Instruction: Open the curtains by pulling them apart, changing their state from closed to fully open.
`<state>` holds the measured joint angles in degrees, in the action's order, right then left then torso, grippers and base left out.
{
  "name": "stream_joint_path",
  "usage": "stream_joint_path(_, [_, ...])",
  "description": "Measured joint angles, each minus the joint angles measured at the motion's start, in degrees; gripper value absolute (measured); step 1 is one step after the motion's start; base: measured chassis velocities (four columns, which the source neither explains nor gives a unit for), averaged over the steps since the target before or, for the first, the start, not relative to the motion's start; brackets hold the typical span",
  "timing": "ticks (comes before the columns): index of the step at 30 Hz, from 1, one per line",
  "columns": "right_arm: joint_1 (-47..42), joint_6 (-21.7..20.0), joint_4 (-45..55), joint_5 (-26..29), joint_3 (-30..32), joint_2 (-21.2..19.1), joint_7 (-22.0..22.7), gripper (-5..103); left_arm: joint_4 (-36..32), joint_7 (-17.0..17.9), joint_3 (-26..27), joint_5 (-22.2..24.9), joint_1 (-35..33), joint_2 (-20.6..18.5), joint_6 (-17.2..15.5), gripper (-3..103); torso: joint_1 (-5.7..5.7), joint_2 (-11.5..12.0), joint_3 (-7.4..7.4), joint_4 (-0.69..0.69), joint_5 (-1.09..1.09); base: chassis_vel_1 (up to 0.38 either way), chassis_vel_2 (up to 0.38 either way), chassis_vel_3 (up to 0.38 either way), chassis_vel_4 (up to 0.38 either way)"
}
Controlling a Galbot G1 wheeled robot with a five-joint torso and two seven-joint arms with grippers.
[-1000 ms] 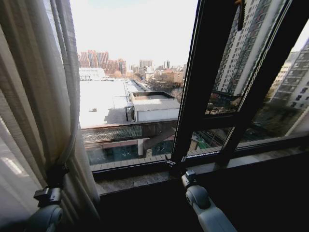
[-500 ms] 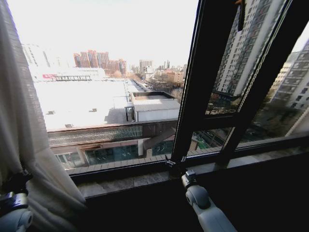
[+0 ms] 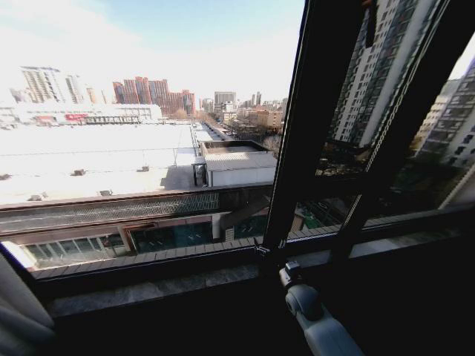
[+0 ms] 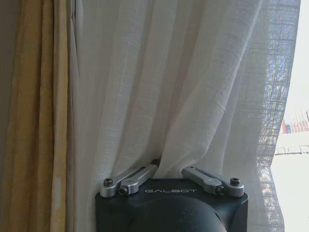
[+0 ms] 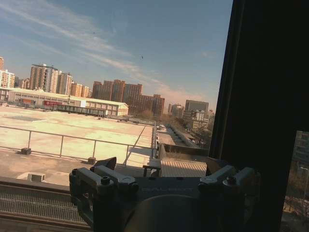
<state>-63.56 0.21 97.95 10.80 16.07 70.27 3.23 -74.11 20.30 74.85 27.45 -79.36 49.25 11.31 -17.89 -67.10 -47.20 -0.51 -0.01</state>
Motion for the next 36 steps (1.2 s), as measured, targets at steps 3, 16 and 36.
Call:
stream_joint_path(3, [0.0, 0.0, 0.0, 0.0, 0.0, 0.0, 0.0, 100, 2.4, 0.3, 0.9, -1.2, 0.5, -0.4, 0.5, 0, 0.00, 0.0, 0.00, 0.00, 0.00, 0.000, 0.000, 0.000, 0.000])
stream_joint_path(16, [0.0, 0.0, 0.0, 0.0, 0.0, 0.0, 0.0, 100, 5.0, 1.2, 1.4, -4.7, 1.4, 0.3, 1.8, 0, 0.00, 0.0, 0.00, -0.01, 0.01, 0.000, 0.000, 0.000, 0.000])
stream_joint_path(36, [0.0, 0.0, 0.0, 0.0, 0.0, 0.0, 0.0, 100, 5.1, 1.0, 0.6, -4.8, 1.9, 0.6, 1.8, 0, 0.00, 0.0, 0.00, 0.03, -0.02, 0.074, 0.063, -0.070, -0.060])
